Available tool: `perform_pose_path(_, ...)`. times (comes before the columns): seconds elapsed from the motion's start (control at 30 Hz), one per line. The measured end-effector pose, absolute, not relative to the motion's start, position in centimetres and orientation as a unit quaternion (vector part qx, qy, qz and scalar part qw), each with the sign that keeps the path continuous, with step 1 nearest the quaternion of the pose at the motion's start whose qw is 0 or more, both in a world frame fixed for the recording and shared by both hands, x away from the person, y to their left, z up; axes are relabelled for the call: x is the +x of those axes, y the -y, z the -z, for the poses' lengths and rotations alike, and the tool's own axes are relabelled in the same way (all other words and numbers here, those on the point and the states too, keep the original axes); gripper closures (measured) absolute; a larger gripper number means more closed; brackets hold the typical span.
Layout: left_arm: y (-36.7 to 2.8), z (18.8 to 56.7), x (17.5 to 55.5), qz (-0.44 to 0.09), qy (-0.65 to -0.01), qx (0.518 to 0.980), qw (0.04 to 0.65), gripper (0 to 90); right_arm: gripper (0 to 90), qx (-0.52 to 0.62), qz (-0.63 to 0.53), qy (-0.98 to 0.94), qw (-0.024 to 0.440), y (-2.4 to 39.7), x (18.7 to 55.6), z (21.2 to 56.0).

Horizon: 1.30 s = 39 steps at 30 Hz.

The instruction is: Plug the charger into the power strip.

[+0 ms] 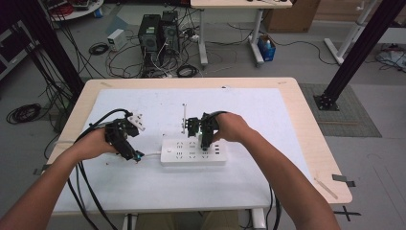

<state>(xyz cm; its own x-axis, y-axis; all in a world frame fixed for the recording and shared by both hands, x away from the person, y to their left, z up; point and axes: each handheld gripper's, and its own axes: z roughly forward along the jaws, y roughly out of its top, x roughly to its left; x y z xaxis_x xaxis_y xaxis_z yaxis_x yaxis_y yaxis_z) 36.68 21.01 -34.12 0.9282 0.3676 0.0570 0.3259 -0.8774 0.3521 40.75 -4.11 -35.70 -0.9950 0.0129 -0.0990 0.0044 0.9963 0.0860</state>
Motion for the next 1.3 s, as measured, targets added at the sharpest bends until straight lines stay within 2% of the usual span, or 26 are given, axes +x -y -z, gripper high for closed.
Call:
perform_pose_path(0.2, -21.0, 34.3, 36.5, -0.062, -0.179, 0.966, 0.174, 16.9, 62.7, -0.018, -0.001, -0.997, 0.072, 3.1, 40.1, 36.6)
perform_pose_path(0.5, -21.0, 34.8, 36.5, -0.057, -0.188, 0.964, 0.182, 16.9, 63.0, 0.008, 0.003, -1.0, 0.022, 3.1, 41.7, 36.6)
perform_pose_path(0.6, -20.9, 34.9, 36.6, -0.056, -0.183, 0.965, 0.179, 16.9, 63.0, -0.013, 0.01, -0.998, 0.066, 2.9, 40.3, 36.8)
perform_pose_path(0.67, -21.0, 35.0, 36.7, -0.055, -0.184, 0.965, 0.178, 16.9, 62.9, -0.019, 0.012, -0.997, 0.074, 2.9, 40.1, 36.9)
perform_pose_path(0.77, -21.0, 34.9, 36.6, -0.057, -0.187, 0.964, 0.181, 16.9, 62.9, 0.007, -0.001, -1.0, 0.023, 3.0, 41.7, 36.9)
perform_pose_path(0.87, -21.0, 35.1, 36.4, -0.056, -0.189, 0.963, 0.183, 16.9, 62.9, -0.005, 0.003, -0.999, 0.046, 2.9, 41.1, 37.2)
perform_pose_path(1.0, -21.4, 35.3, 36.5, -0.053, -0.192, 0.963, 0.184, 16.9, 62.9, 0.008, -0.02, -1.0, 0.008, 3.5, 42.3, 37.2)
perform_pose_path(1.3, -21.3, 35.7, 36.9, -0.055, -0.199, 0.96, 0.188, 16.9, 62.4, -0.008, -0.04, -0.999, 0.02, 3.8, 42.0, 37.3)
